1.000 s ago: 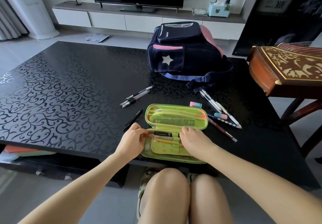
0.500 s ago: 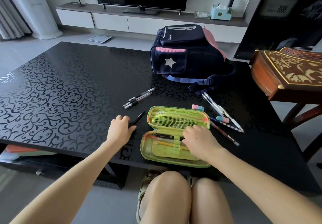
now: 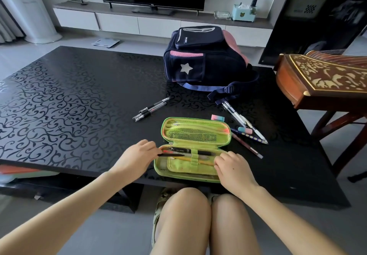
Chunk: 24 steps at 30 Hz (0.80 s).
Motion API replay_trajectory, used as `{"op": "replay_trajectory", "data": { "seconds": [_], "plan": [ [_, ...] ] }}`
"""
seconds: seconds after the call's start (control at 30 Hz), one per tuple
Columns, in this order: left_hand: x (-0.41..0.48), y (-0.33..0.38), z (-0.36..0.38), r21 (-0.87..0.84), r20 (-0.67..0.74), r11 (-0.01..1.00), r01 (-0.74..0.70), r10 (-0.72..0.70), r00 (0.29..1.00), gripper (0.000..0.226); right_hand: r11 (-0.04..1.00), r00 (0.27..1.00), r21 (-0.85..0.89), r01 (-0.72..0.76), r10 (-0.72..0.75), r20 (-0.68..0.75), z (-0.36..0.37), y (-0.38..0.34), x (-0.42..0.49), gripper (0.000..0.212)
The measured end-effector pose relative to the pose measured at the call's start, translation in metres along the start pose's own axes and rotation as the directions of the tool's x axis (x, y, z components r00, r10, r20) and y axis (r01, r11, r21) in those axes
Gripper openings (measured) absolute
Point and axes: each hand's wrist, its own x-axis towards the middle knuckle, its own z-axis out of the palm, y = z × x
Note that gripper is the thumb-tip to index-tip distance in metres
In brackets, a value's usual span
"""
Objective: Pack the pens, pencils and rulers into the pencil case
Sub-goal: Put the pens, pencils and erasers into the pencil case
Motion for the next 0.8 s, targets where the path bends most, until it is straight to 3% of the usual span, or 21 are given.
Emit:
{"op": "replay_trajectory", "data": {
  "seconds": [0.13,0.33,0.8],
  "plan": [
    [0.012,0.013,0.007,0.123,0.056,0.991,-0.054,0.048,0.997,0.050,1.000,1.000,-0.019,0.006,-0.006,-0.008,0.000,-0.003,-0.001,0.026],
    [0.019,0.017,0.011,0.232,0.123,0.964,-0.131,0.104,0.987,0.050,1.000,0.999,-0.029,0.008,-0.009,-0.035,0.001,-0.003,0.002,0.026],
    [0.026,0.026,0.019,0.210,0.096,0.956,-0.204,0.188,0.978,0.037,0.998,0.999,-0.064,0.014,-0.017,-0.038,0.005,-0.002,0.006,0.029]
  ]
}}
